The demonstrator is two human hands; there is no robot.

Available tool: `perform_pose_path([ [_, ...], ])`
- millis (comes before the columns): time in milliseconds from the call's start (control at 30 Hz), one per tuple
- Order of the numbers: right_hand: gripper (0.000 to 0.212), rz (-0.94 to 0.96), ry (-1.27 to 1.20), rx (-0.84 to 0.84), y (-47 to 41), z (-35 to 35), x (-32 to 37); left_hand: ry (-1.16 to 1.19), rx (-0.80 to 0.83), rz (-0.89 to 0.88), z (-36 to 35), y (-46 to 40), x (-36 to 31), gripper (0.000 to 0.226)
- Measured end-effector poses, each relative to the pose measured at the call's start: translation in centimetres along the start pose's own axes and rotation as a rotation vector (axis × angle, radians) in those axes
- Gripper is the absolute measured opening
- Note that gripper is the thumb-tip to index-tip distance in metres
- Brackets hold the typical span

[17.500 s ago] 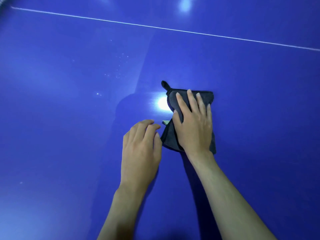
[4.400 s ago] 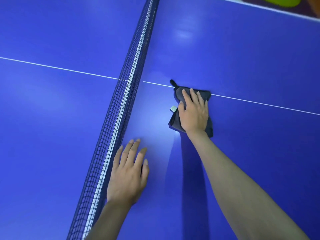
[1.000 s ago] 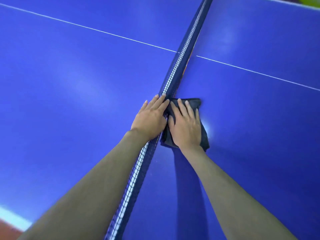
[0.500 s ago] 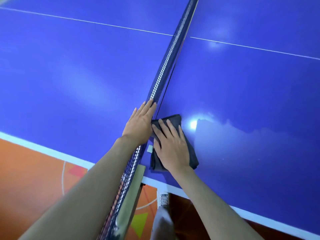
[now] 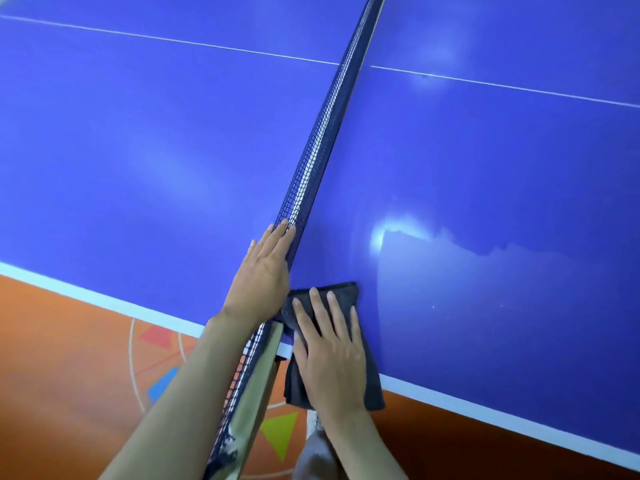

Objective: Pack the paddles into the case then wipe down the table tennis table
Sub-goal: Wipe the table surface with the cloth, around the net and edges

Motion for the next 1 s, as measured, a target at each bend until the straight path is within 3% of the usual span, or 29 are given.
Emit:
perform_pose_path([
  [400,0.050,-0.250,0.096,-0.119,-16.4,-0.4,-16.5,-0.007,-0.033,0.051,-1.9,-0.1,-1.0,0.058],
  [600,0.052,-0.235,0.092,-0.107,-21.5,-0.3,-21.3,0.072,-0.020,0.045,-2.9,-3.0,-2.4,0.056],
  [767,0.053,-0.250,0.082,-0.092,-19.3,0.0,-20.0,0.064,-0.043,0.012,-2.5,-3.6,-3.6,0.053],
  [1000,0.056,-0.304,0.081,-0.052,-6.8,1.6,-14.1,0.001,-0.122,-0.080,-1.6,0.8,-5.8,0.046],
])
Point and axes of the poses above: each hand's wrist, its own y-axis away from the middle knuckle, its own z-axis out of the back of the hand, x = y × z, the point moved 3 cm from there along -y, towards the middle knuckle, and after that the axes turned 12 degrees about z, right-handed, at the moved point
